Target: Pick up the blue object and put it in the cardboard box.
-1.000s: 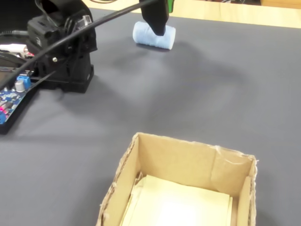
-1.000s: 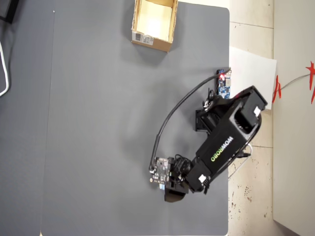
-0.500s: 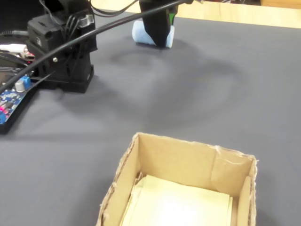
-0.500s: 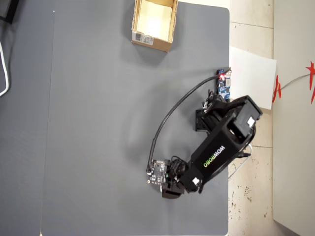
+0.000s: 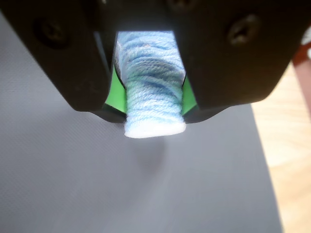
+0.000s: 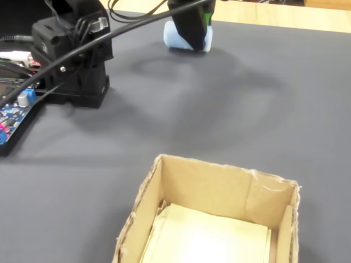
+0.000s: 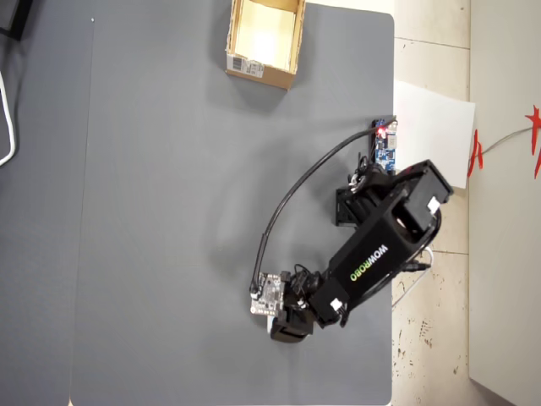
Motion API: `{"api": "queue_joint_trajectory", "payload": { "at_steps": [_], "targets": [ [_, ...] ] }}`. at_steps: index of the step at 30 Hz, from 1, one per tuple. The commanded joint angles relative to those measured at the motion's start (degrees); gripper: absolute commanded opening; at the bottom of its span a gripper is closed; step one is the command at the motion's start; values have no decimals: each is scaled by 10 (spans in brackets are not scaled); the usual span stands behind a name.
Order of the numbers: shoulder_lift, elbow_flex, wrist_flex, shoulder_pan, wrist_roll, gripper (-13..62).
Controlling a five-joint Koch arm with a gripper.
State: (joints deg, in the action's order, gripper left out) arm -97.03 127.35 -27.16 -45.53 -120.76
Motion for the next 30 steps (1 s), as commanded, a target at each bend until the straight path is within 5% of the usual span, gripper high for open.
{"api": "queue_joint_trajectory", "payload": {
  "at_steps": [1,30],
  "targets": [
    [-47,-12,65,25,17,43],
    [-294,117,192,467,305,43]
  ]
}}
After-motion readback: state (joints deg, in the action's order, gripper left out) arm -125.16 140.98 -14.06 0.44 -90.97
